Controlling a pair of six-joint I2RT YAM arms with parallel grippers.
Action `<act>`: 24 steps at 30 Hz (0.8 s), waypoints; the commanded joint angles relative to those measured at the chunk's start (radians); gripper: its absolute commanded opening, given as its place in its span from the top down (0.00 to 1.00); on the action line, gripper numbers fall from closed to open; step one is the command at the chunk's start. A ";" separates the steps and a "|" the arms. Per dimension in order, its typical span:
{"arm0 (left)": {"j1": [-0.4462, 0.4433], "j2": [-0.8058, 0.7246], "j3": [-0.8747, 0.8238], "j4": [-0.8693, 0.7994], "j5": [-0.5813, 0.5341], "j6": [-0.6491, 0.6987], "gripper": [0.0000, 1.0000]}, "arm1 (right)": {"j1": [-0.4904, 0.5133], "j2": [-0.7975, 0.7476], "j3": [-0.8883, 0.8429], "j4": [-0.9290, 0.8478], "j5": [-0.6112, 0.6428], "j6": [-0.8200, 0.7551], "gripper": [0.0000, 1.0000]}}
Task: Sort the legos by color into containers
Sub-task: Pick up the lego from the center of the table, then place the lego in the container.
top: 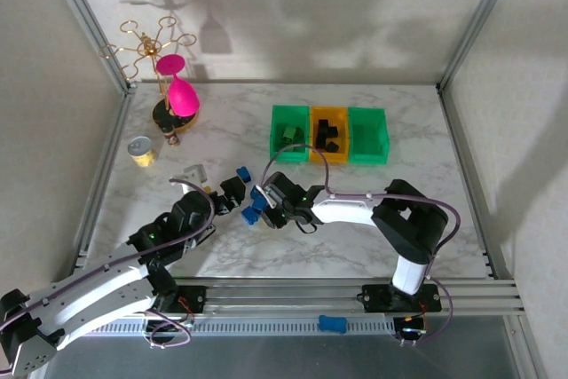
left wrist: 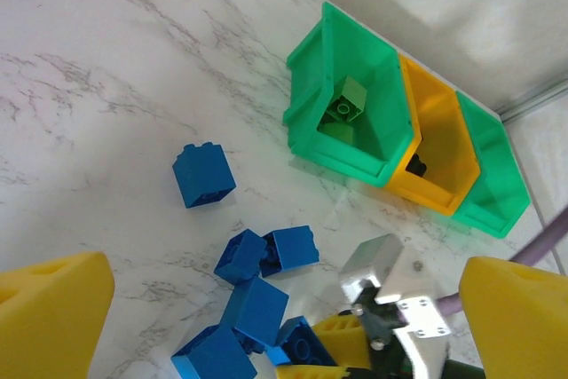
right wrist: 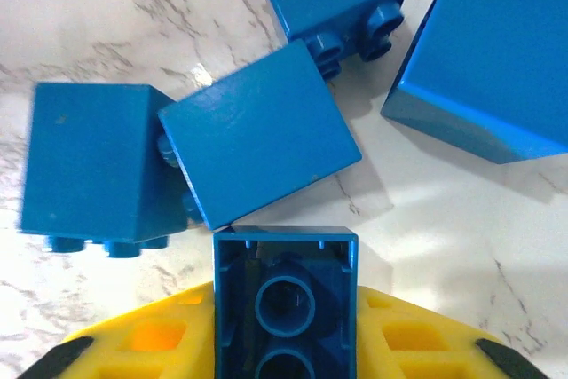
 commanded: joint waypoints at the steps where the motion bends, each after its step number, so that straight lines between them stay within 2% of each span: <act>1: 0.011 0.011 0.028 0.014 0.003 0.006 0.00 | -0.023 -0.086 -0.015 -0.036 -0.001 0.054 0.70; 5: 0.012 0.031 0.041 0.033 0.013 0.017 0.00 | -0.075 -0.168 -0.030 -0.077 -0.007 0.099 0.71; 9: 0.011 0.064 0.068 0.060 0.044 0.032 0.00 | -0.182 -0.237 -0.033 -0.132 -0.047 0.148 0.72; 14: 0.009 0.121 0.104 0.101 0.089 0.052 0.00 | -0.308 -0.307 -0.019 -0.184 -0.011 0.159 0.72; 18: 0.007 0.170 0.128 0.137 0.117 0.062 0.00 | -0.445 -0.297 0.015 -0.216 0.029 0.168 0.72; 24: 0.007 0.247 0.163 0.188 0.147 0.083 0.00 | -0.581 -0.217 0.101 -0.173 0.084 0.177 0.72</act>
